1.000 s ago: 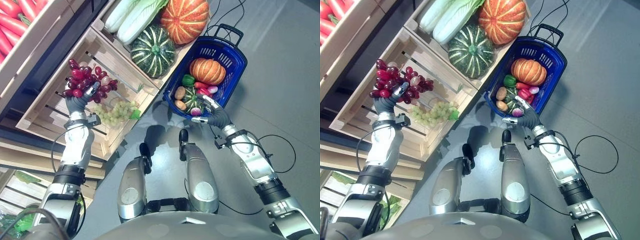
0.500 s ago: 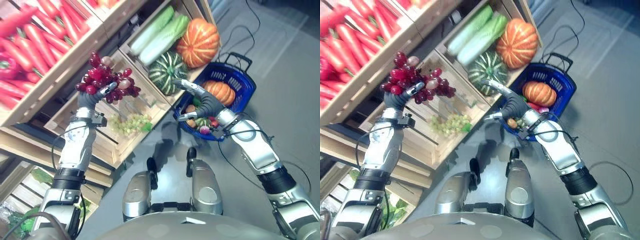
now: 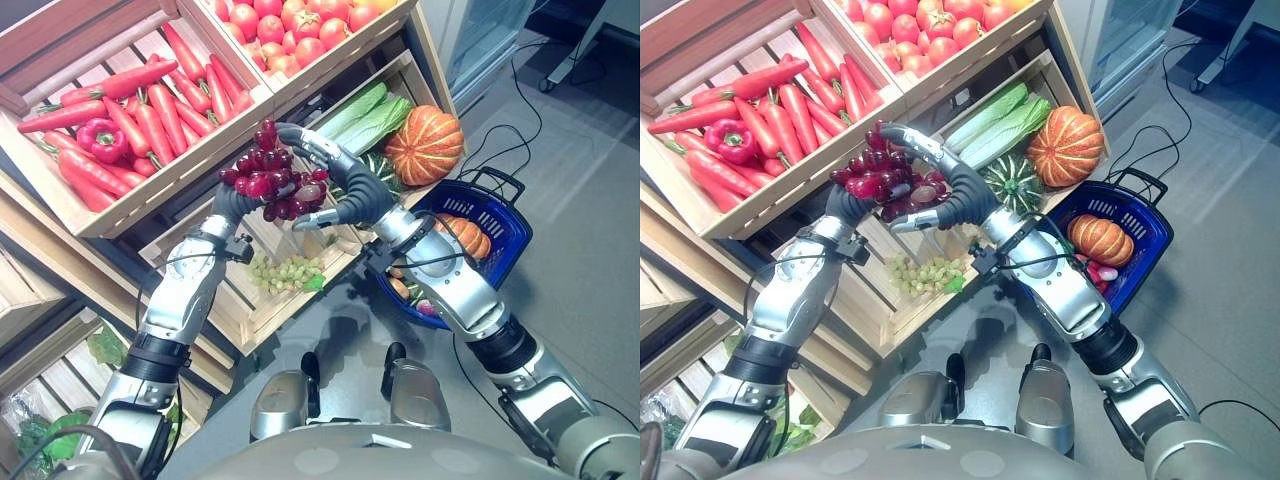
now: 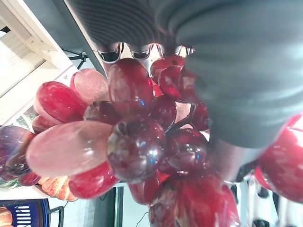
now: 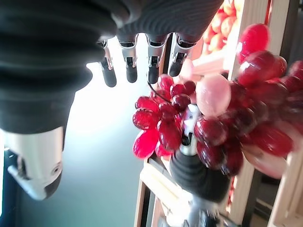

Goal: Pick up fruits and vegetables into the basket

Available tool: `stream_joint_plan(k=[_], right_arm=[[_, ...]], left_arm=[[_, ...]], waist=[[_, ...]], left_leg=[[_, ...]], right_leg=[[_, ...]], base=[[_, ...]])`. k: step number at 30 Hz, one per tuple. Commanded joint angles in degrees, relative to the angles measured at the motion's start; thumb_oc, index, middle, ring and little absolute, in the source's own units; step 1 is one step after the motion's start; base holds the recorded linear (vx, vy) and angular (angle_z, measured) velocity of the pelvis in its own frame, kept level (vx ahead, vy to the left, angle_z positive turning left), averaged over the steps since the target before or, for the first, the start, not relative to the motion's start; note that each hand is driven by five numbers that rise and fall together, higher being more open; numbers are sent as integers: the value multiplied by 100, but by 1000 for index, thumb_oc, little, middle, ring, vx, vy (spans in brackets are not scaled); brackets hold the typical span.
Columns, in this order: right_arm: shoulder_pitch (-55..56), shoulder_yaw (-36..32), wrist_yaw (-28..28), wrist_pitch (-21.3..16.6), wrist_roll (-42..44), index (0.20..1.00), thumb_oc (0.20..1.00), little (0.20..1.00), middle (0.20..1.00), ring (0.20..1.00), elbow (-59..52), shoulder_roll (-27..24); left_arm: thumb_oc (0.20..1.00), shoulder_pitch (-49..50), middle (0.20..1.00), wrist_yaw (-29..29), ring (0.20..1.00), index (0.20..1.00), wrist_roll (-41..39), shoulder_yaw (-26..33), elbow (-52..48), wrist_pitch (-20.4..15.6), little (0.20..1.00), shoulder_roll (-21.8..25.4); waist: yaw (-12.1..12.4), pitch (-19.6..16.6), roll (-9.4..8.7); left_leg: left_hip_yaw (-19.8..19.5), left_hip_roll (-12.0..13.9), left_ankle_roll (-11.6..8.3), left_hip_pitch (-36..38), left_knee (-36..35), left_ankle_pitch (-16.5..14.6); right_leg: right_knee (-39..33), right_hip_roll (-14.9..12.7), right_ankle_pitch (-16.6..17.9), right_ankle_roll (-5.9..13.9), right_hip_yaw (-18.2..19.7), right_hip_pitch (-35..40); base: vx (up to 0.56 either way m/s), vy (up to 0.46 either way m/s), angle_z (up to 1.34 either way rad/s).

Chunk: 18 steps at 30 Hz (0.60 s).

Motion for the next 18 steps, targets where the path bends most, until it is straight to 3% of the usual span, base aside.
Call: stream_joint_plan(k=[1, 5, 8, 18], right_arm=[[-338, 119, -502, -54, 139, 1000, 1000, 1000, 1000, 1000, -216, 466], [-336, 134, -1112, -29, -138, 1000, 1000, 1000, 1000, 1000, -76, 524], [-294, 31, -1663, 2, -891, 1000, 1000, 1000, 1000, 1000, 79, 463], [60, -320, -1894, -208, -1570, 1000, 1000, 1000, 1000, 1000, -419, 152]], left_arm=[[200, -519, 200, 66, 200, 200, -144, -230, -646, -184, 200, 52], [200, -593, 200, 160, 200, 200, -56, -433, -735, -86, 200, -30], [200, -612, 200, 350, 200, 200, 25, -552, -847, -36, 200, -112], [200, -430, 200, 799, 200, 200, -120, -250, -1162, -107, 200, -120]], waist=[[-2, -287, -321], [-26, -303, -325], [-66, -305, -338], [-164, -244, -332]], left_leg=[[75, -88, 145, 66, 163, -337], [102, -73, 157, 108, 134, -352], [137, -63, 173, 142, 112, -372], [198, -50, 196, 171, 62, -397]], right_leg=[[-609, -323, -169, 598, 157, 884], [-645, -330, -155, 617, 167, 902], [-702, -321, -123, 633, 194, 917], [-731, -291, -108, 668, 275, 872]], base=[[0, 0, 0], [0, 0, 0], [0, 0, 0], [-6, 7, -2]])
